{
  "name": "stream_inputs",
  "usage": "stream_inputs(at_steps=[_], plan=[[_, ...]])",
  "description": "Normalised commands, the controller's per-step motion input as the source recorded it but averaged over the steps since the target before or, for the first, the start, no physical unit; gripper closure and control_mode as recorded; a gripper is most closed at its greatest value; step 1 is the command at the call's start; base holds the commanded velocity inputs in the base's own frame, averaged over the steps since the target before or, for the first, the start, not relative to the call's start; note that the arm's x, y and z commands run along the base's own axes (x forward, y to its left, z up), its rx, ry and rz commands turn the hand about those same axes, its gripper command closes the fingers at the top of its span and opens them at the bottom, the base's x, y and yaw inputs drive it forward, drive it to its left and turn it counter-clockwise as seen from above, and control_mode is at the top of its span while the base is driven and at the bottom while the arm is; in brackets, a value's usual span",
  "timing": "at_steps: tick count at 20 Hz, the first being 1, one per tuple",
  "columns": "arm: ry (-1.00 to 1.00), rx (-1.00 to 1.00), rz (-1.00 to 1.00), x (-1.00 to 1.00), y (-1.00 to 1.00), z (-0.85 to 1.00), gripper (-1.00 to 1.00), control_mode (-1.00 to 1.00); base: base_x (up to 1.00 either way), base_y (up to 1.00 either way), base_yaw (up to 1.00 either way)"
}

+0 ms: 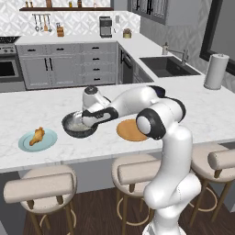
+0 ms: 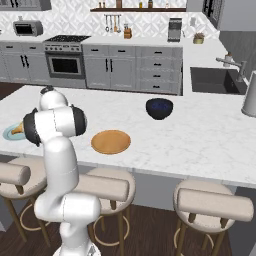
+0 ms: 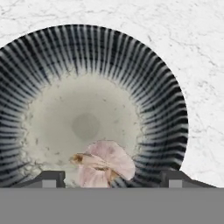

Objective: Pick the chicken drumstick and garlic from their plates and place them in the bowl. Then put the bowl in the fridge.

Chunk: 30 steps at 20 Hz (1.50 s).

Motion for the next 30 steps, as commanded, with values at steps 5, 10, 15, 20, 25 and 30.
stream_inputs(at_steps=[5,10,15,20,25,30], plan=[[0.00,0.00,-0.01,0.00,-0.06,0.30,-1.00,-1.00,0.00,0.00,0.00],[0.00,0.02,-0.15,-0.30,-0.85,0.43,-1.00,-1.00,0.00,0.00,0.00],[-0.01,0.00,-0.22,-0.67,-1.00,0.55,-1.00,-1.00,0.00,0.00,0.00],[-0.08,0.00,-0.22,-0.87,-1.00,0.54,-1.00,-1.00,0.00,0.00,0.00],[-0.15,0.03,-0.14,-0.90,-1.00,0.45,-1.00,-1.00,0.00,0.00,0.00],[0.11,0.20,-0.05,-1.00,-0.78,0.53,-1.00,-1.00,0.00,0.00,0.00]])
